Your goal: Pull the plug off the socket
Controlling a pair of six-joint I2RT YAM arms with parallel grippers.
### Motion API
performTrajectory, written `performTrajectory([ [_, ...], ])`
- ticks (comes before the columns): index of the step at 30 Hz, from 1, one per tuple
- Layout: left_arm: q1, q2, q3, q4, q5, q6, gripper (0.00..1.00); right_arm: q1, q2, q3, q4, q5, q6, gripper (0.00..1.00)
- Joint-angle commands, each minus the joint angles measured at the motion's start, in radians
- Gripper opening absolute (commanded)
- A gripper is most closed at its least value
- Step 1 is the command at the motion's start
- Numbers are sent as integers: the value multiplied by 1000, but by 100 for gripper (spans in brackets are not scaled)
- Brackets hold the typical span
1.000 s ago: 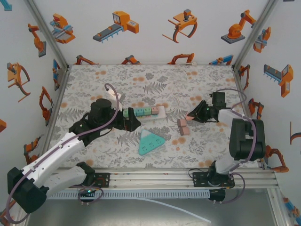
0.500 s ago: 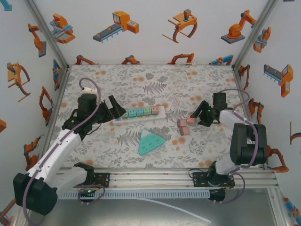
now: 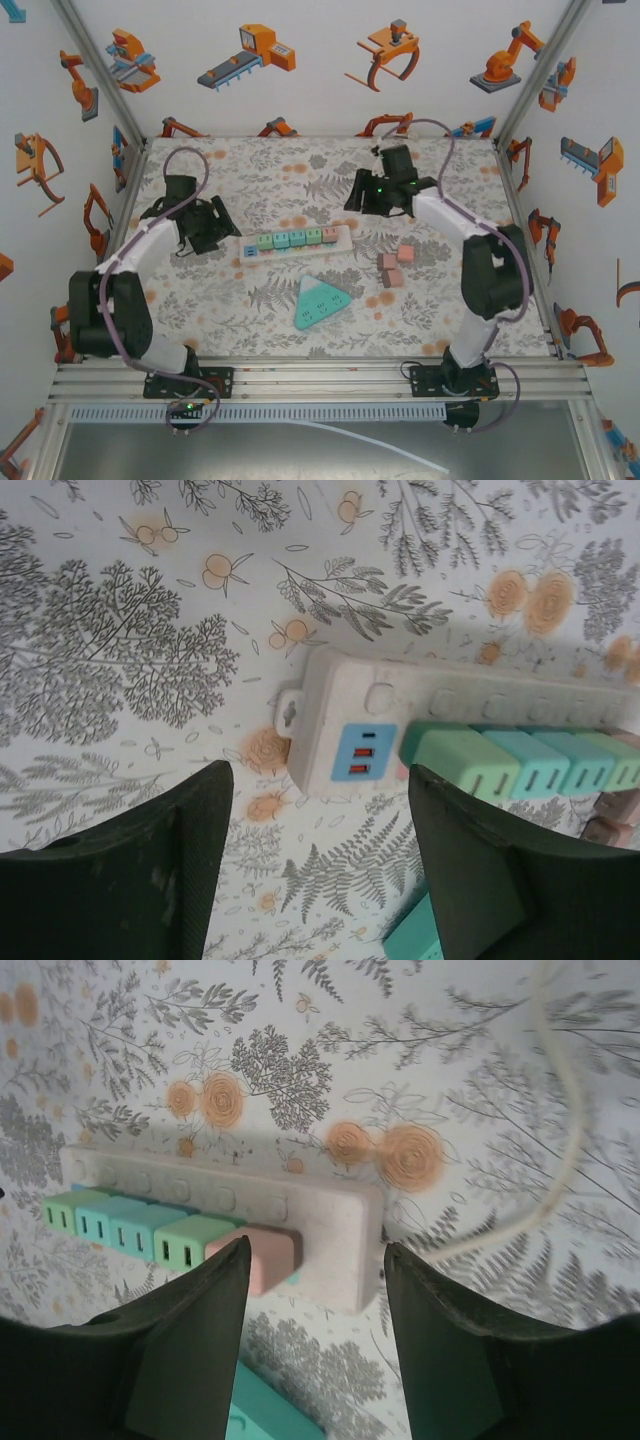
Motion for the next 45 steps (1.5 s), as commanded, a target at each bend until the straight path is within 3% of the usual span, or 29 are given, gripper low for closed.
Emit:
performTrajectory([
  [1, 6, 83, 37, 60, 119, 38, 60, 0, 107, 73, -64, -3, -25, 50],
  [9, 4, 242, 42, 150, 222, 21, 47, 10, 201, 112, -107, -64, -33, 46],
  [17, -13, 166, -85, 155, 269, 17, 44, 33, 207, 67, -126, -98, -43, 43],
  [31, -44, -39, -251, 122, 179, -13, 44, 56, 81, -97, -119, -87, -70, 42],
  [45, -57, -207, -228, -3, 88, 32, 59, 54, -103, -1, -166, -26, -183, 55],
])
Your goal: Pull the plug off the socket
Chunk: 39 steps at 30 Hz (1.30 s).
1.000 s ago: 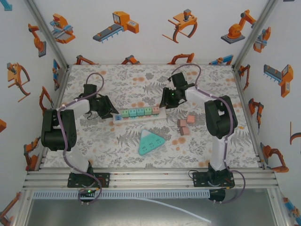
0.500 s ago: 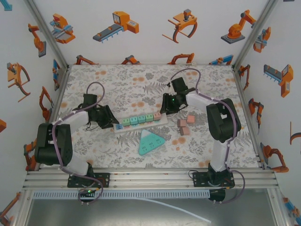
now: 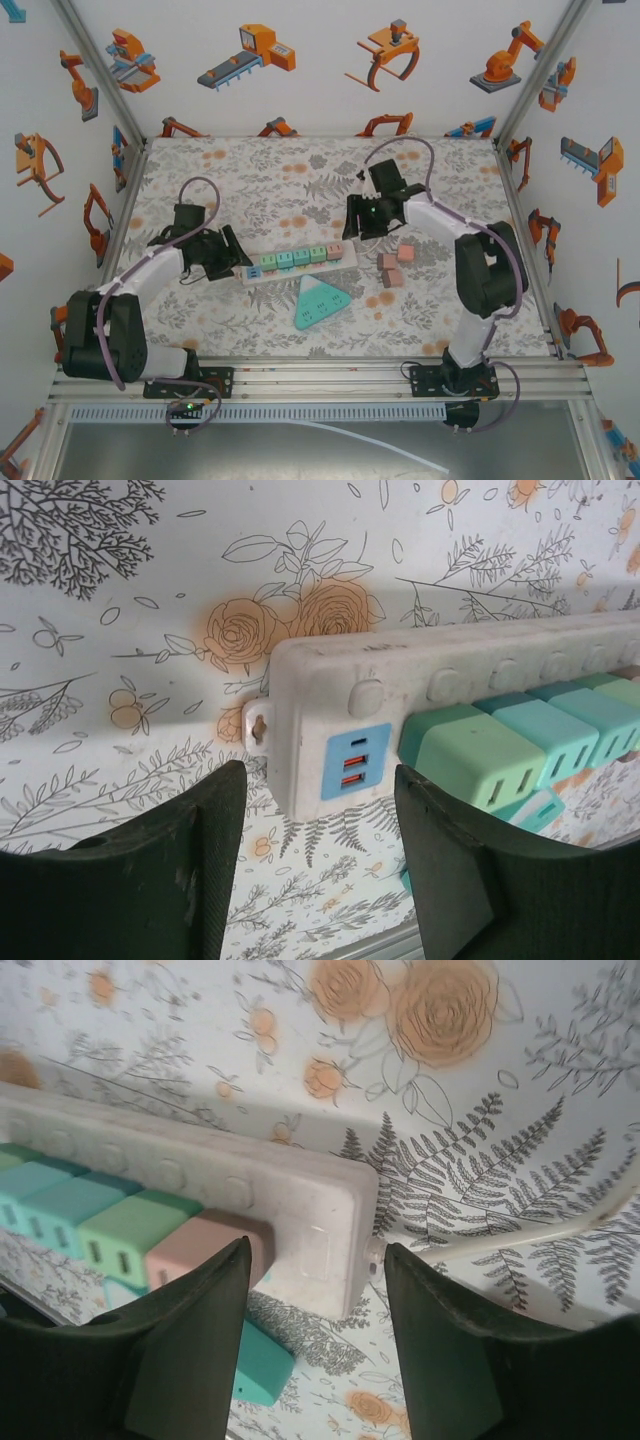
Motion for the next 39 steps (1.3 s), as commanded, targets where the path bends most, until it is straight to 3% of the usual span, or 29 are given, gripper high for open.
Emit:
performTrajectory([
  [1, -2, -53, 36, -76, -27, 40, 59, 5, -95, 56, 7, 8, -83, 55],
  [7, -2, -106, 40, -108, -25, 97, 59, 7, -207, -41, 204, -159, -345, 56],
  [12, -1, -99, 38, -95, -1, 125, 60, 21, -294, -199, 368, -402, -783, 56],
  [15, -1, -64, 41, -85, 9, 134, 60, 34, -299, -244, 367, -486, -1035, 56],
  [20, -1, -11, 32, -22, 25, 95, 60, 74, -225, -194, 209, -455, -1274, 54],
  [29, -4, 53, 27, 24, 0, 49, 60, 109, -82, -95, 44, -452, -1414, 48],
  [39, -25, 98, 27, -3, 0, 68, 58, 124, 6, -59, 34, -420, -1429, 41],
])
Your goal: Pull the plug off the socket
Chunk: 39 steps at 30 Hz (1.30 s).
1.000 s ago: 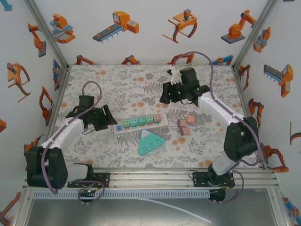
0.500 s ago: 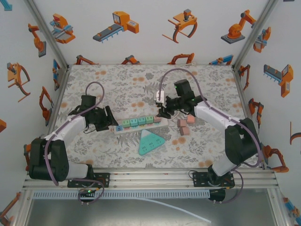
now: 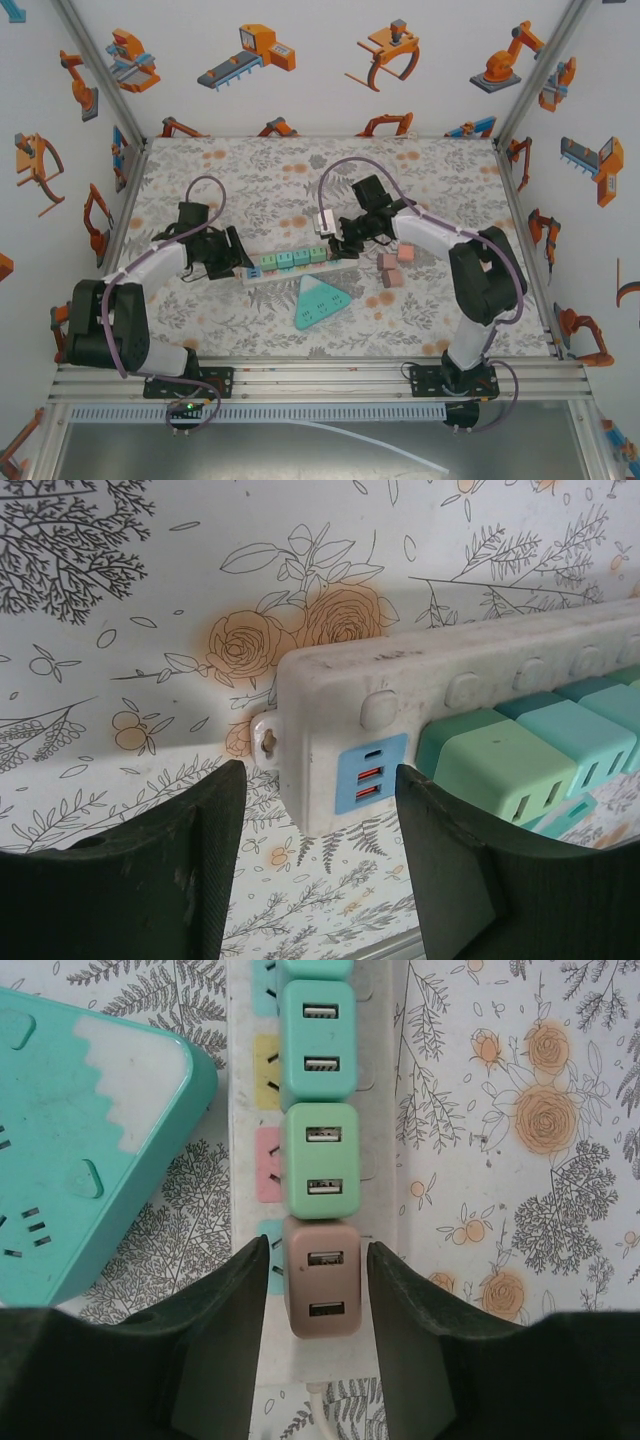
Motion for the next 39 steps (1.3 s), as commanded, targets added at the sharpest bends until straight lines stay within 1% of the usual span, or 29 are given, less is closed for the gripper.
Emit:
performTrajectory([
  [1, -14, 28, 5, -13, -7, 6, 58, 9, 21, 42, -22, -4, -25, 39],
  [5, -26, 54, 9, -29, -33, 10, 58, 12, 30, 61, -30, -17, -25, 31],
  [9, -43, 89, 28, -80, -107, 11, 57, 14, 34, 87, -40, -48, -5, 26],
  [14, -50, 112, 40, -109, -152, 5, 56, 14, 29, 110, -29, -86, 59, 21],
  [18, -56, 128, 52, -154, -185, 3, 56, 11, 16, 105, 49, -119, 157, 20],
  [21, -57, 133, 58, -170, -199, 3, 57, 11, 12, 100, 79, -144, 183, 18],
  [22, -57, 132, 58, -171, -203, 3, 57, 12, 11, 98, 78, -143, 177, 17],
  [24, -59, 130, 58, -174, -208, 3, 56, 21, 4, 101, 26, -121, 103, 14],
  [26, -60, 129, 59, -180, -217, 3, 57, 23, -6, 100, 3, -107, 78, 14],
  [33, -62, 138, 69, -207, -252, 6, 56, 11, -6, 134, 28, -122, 211, 10],
  [34, -63, 142, 73, -210, -255, 7, 56, 12, -5, 135, 37, -114, 222, 9],
  [36, -63, 142, 78, -212, -254, 11, 56, 26, -9, 136, 26, -97, 200, 6],
  [37, -63, 145, 80, -213, -255, 12, 56, 37, -12, 136, 9, -89, 172, 6],
  [39, -64, 147, 84, -214, -257, 12, 56, 42, -20, 127, 13, -93, 175, 6],
])
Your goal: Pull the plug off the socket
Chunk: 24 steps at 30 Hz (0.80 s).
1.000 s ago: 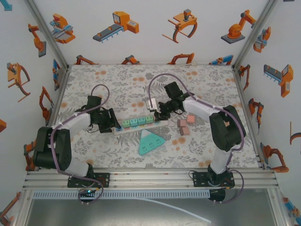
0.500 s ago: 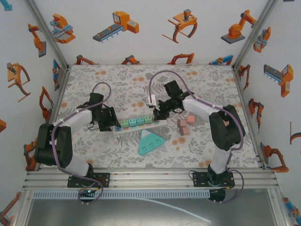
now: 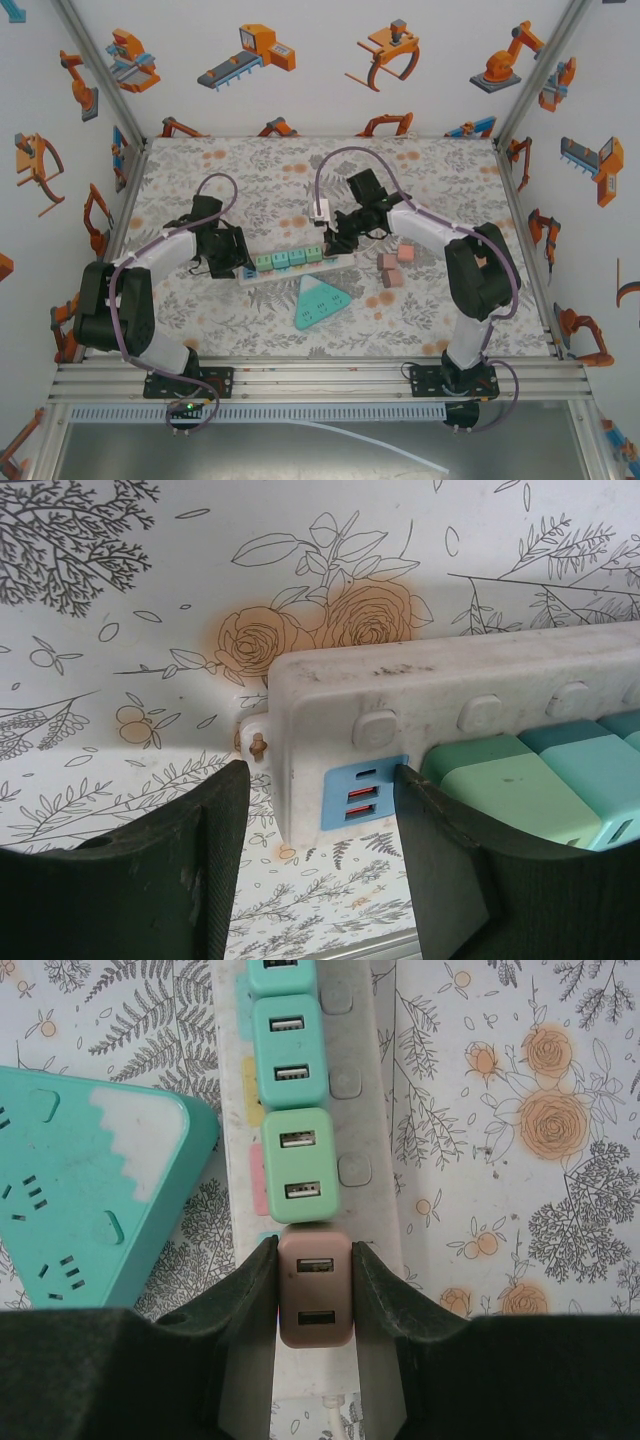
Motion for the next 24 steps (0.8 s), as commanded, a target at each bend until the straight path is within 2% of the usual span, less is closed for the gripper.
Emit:
performTrajectory([
  [1, -2, 50, -22, -91, -133, 23, 56, 27, -61, 39, 52, -67, 22, 6],
  [5, -2, 46, -23, -92, -140, 20, 56, 26, -89, 24, 53, -40, 26, 6],
  [10, -2, 41, -21, -98, -140, 24, 56, 27, -107, 38, -42, -12, -66, 5],
  [13, -3, 34, -14, -98, -129, 28, 56, 20, -118, 41, -41, 13, -11, 5],
  [17, -4, -22, 1, -99, -91, 26, 58, -47, -162, 13, 195, 95, 423, 3],
  [20, -5, -100, 11, -101, -81, 7, 61, -140, -166, 9, 285, 144, 745, 2],
  [24, -3, -202, 27, -110, -71, -22, 68, -278, -149, -58, 391, 167, 1070, 2],
])
